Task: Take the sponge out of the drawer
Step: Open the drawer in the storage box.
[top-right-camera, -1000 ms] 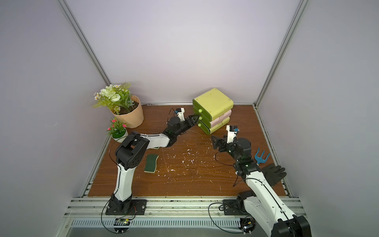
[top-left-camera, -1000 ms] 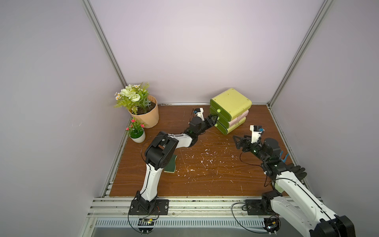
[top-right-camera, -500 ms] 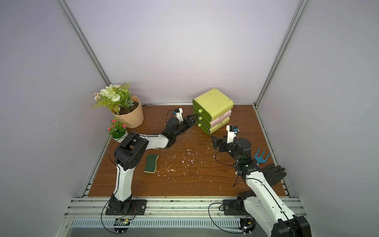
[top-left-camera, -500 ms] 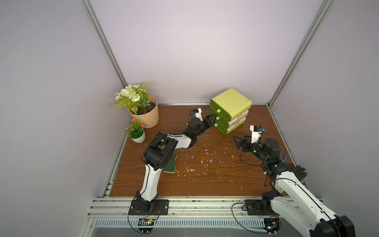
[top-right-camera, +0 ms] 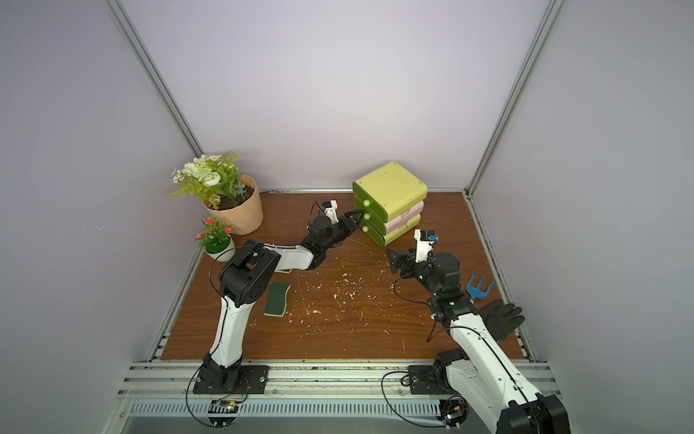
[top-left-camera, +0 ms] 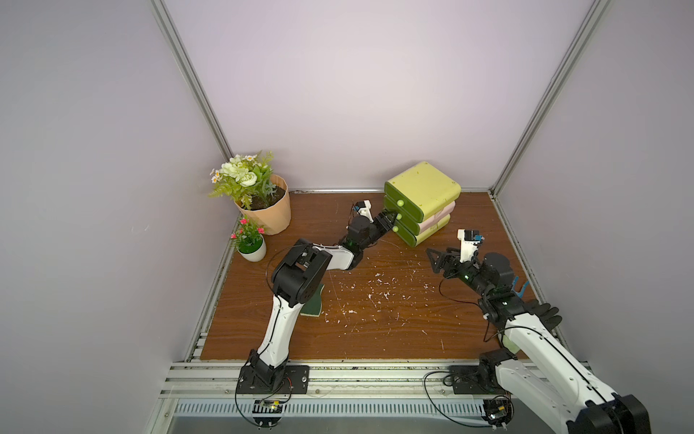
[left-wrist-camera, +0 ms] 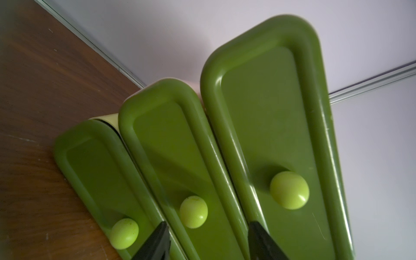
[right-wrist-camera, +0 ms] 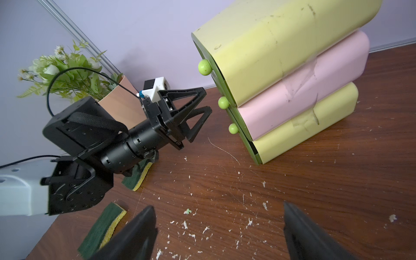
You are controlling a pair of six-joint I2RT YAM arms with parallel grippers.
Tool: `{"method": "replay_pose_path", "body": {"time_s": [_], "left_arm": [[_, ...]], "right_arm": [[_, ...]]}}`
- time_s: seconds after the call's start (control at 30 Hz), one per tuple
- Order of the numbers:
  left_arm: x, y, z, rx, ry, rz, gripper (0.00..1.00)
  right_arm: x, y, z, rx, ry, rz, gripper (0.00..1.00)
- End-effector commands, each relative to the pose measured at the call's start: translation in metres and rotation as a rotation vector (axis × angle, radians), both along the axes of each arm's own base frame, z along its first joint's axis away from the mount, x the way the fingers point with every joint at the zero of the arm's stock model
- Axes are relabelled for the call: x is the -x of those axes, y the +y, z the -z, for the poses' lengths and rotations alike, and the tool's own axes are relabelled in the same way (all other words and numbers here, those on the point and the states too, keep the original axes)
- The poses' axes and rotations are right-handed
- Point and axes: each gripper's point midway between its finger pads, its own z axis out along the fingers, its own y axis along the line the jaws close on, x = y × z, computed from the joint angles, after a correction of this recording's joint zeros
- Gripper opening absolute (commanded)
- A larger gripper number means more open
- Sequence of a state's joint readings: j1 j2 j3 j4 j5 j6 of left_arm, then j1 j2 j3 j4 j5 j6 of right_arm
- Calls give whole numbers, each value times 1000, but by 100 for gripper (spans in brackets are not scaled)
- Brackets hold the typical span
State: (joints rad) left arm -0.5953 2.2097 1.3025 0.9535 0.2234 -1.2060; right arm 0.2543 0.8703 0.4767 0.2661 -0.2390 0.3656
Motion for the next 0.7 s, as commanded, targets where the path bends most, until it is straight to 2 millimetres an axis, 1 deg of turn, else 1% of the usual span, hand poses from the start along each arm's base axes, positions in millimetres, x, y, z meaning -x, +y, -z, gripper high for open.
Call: {"method": "replay_pose_path", "body": {"time_s": [0.0, 0.1, 0.37, 0.67], "left_arm": [[-4, -9, -6, 32, -8, 18, 59], [-8, -12, -5, 40, -4, 21, 56], [-16, -20, 3, 52, 26, 33, 54], [-17, -23, 14, 65, 62, 27, 52]], "right_arm": [[-1, 0, -11, 2, -45, 1, 92], [-1, 1, -11, 3, -44, 1, 92], [-1, 1, -11, 3, -45, 1, 92], [-1, 1, -11, 2, -43, -1, 91]]}}
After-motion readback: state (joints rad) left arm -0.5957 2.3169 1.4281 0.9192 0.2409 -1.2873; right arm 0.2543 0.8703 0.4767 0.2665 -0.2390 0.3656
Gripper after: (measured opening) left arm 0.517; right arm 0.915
